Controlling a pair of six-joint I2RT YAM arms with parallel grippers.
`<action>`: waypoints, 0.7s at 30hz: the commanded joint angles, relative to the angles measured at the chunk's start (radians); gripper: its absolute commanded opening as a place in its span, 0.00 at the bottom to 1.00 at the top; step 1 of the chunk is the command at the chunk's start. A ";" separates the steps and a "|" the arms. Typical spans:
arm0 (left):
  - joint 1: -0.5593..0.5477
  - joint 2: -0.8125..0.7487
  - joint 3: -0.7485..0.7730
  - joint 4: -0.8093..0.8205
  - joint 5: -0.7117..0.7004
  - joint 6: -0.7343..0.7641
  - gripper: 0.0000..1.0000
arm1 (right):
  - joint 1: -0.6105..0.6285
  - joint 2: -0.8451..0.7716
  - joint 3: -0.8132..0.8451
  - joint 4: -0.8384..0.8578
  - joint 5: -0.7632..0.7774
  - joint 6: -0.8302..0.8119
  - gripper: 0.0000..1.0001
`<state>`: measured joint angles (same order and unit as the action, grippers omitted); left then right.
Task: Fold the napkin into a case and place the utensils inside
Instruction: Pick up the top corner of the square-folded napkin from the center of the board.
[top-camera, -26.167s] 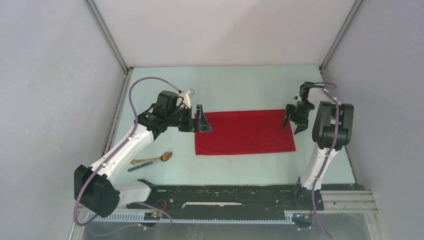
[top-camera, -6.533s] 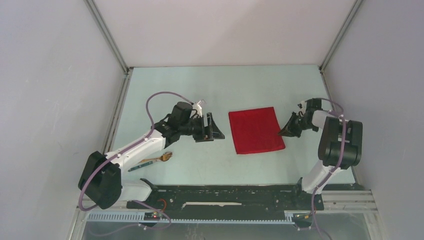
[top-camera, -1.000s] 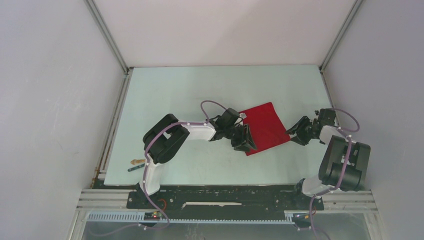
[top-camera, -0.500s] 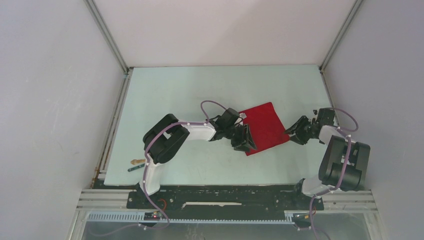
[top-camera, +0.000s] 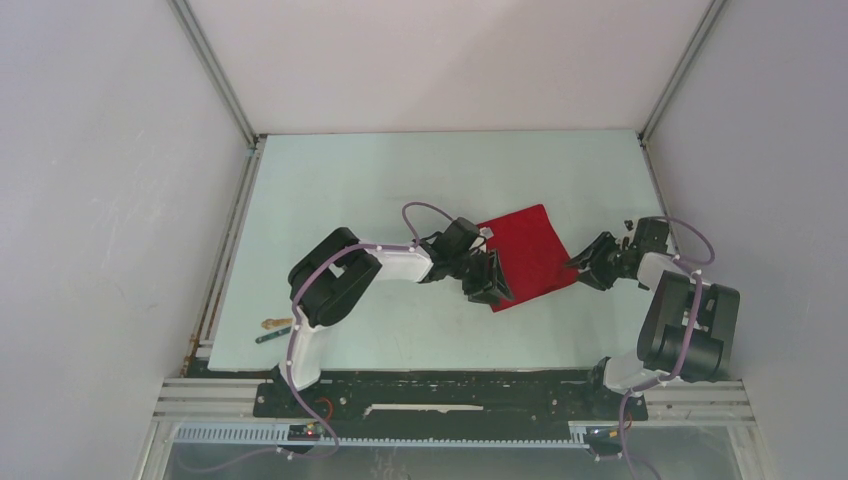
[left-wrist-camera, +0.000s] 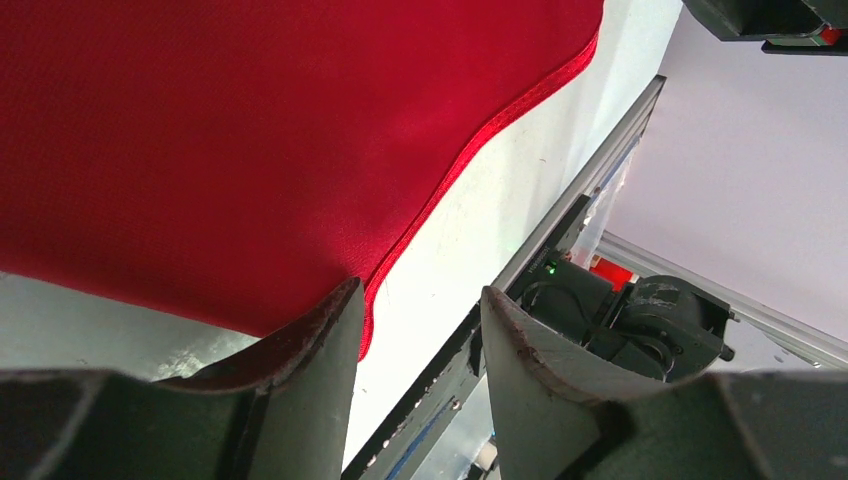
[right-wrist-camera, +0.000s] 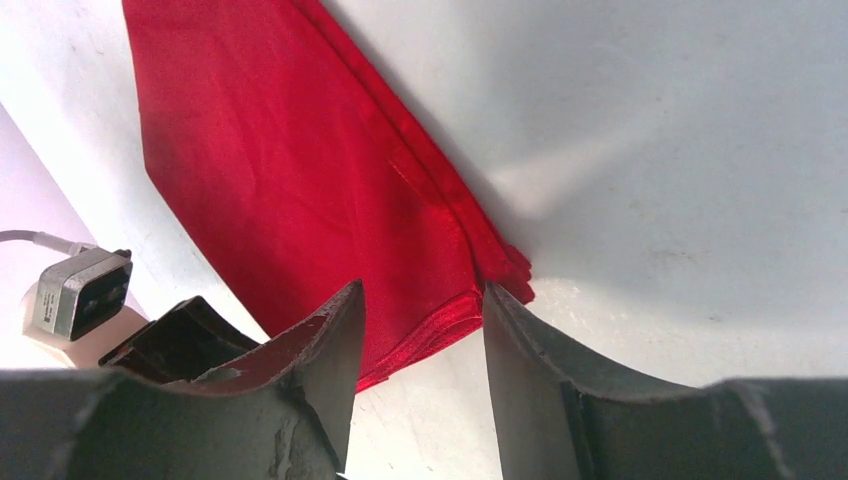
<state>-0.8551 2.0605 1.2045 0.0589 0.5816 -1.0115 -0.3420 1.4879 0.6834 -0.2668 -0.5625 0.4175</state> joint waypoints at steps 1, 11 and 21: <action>-0.007 0.006 0.013 0.028 0.024 0.008 0.52 | -0.014 -0.007 -0.008 0.011 0.038 -0.003 0.55; -0.008 0.004 0.009 0.030 0.026 0.009 0.52 | -0.023 -0.013 -0.008 0.001 0.066 -0.004 0.57; -0.007 0.010 0.010 0.033 0.029 0.007 0.52 | -0.027 -0.025 -0.006 0.016 0.079 0.001 0.59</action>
<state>-0.8555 2.0621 1.2045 0.0662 0.5850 -1.0119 -0.3588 1.4876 0.6765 -0.2691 -0.5259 0.4183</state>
